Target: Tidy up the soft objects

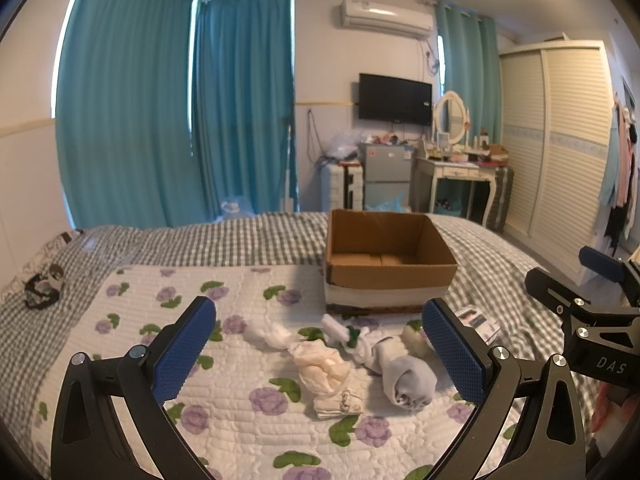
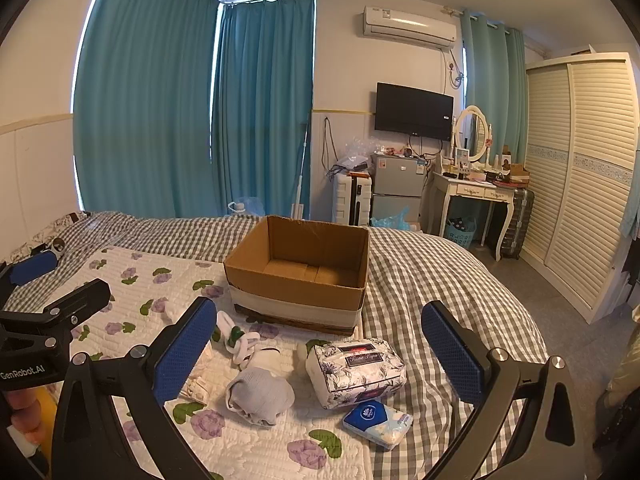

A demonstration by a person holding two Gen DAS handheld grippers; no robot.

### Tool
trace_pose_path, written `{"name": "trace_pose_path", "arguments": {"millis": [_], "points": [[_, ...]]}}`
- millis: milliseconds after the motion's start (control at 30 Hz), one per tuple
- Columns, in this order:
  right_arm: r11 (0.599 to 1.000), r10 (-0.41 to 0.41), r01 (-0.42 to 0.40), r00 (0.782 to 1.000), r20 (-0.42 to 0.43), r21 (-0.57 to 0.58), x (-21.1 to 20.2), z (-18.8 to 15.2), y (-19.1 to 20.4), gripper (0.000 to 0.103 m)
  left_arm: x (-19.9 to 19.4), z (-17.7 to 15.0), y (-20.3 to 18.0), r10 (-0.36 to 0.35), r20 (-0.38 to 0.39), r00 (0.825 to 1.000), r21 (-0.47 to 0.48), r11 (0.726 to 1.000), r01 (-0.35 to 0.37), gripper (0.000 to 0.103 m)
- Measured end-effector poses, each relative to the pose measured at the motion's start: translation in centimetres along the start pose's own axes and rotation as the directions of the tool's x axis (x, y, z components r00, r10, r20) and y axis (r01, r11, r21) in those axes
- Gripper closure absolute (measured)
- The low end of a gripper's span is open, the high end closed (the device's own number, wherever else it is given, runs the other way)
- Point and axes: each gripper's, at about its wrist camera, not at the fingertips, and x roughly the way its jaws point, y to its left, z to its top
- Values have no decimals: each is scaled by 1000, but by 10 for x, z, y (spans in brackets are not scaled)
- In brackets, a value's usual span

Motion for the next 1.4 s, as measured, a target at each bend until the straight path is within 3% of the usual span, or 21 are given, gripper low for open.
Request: {"name": "trace_pose_path", "arguments": {"millis": [1400], "points": [[1000,-8,8,1000,-2,-3,-5,1,4,0,-1,0,7,5,-6,1000,-10,1000,-5,0]]}}
